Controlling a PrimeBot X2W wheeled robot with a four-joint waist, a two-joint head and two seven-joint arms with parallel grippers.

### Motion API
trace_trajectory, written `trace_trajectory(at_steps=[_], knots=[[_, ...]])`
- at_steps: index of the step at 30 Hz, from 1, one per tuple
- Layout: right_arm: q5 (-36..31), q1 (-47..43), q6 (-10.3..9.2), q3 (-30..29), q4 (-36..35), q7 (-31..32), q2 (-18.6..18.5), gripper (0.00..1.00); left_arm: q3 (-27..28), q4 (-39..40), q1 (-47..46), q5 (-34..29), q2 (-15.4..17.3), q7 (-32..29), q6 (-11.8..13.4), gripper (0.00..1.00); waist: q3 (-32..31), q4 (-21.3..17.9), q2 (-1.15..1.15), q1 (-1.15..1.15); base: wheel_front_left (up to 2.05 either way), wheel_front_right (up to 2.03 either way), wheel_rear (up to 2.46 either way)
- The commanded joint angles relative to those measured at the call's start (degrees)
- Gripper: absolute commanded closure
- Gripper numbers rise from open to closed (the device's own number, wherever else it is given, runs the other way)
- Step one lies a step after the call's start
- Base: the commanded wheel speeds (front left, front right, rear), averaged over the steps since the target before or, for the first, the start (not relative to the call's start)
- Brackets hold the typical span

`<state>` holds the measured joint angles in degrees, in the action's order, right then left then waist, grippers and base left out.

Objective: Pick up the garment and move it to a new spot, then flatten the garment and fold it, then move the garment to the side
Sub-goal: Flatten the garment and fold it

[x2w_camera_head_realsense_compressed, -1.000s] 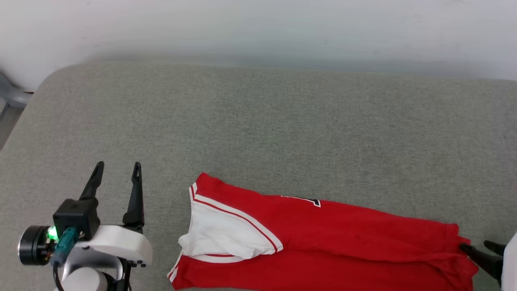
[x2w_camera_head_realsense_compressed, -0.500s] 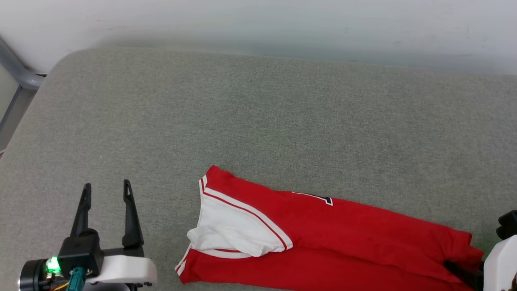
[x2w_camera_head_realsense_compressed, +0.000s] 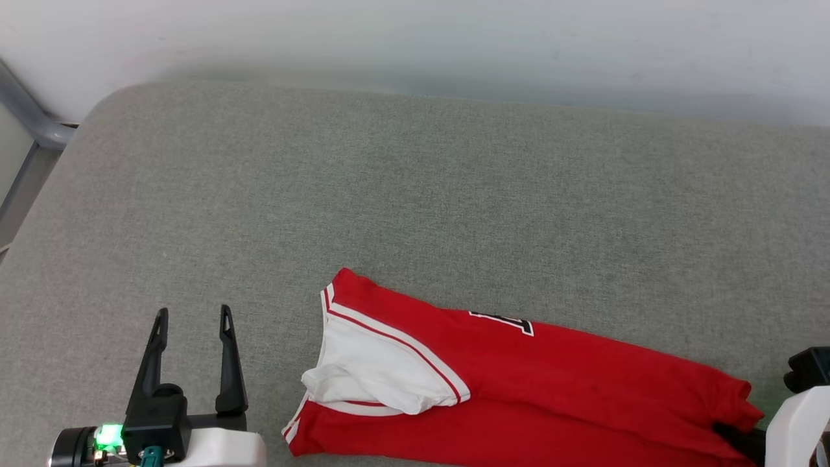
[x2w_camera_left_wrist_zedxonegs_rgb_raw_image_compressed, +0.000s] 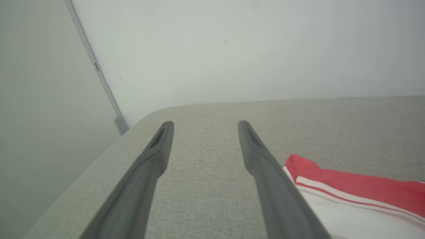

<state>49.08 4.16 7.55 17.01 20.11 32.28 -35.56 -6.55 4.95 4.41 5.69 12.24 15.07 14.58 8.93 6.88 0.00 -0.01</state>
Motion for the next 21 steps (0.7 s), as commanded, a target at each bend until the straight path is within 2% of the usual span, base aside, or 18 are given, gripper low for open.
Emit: trace_trajectory(at_steps=[1, 13, 17, 21], knots=[[0.3, -2.0, -0.12, 2.4, 2.3, 0.7, 1.9, 1.00, 0.5, -0.1, 0.5, -0.6, -0.2, 0.1, -0.3, 0.00, -0.2, -0.2, 0.00, 0.01, 0.00, 0.00, 0.00], [1.6, 2.4, -0.16, -5.4, 4.7, -3.8, -5.6, 1.00, 2.5, -0.5, 2.1, -4.1, -2.4, 0.1, -1.9, 0.00, -1.6, -0.8, 0.00, 0.01, 0.00, 0.00, 0.00], [0.5, 3.0, -0.13, -7.2, 7.6, -4.0, -6.7, 1.00, 2.3, -0.7, 2.4, -4.7, -2.8, 0.1, -2.3, 0.00, -2.1, -0.8, 0.00, 0.01, 0.00, 0.00, 0.00], [2.0, 2.5, -0.12, -8.3, 6.6, -4.0, -5.9, 1.00, 2.1, -0.9, 2.9, -5.2, -2.8, 0.1, -2.4, 0.00, -2.8, -0.8, 0.00, 0.01, 0.00, 0.00, 0.00]])
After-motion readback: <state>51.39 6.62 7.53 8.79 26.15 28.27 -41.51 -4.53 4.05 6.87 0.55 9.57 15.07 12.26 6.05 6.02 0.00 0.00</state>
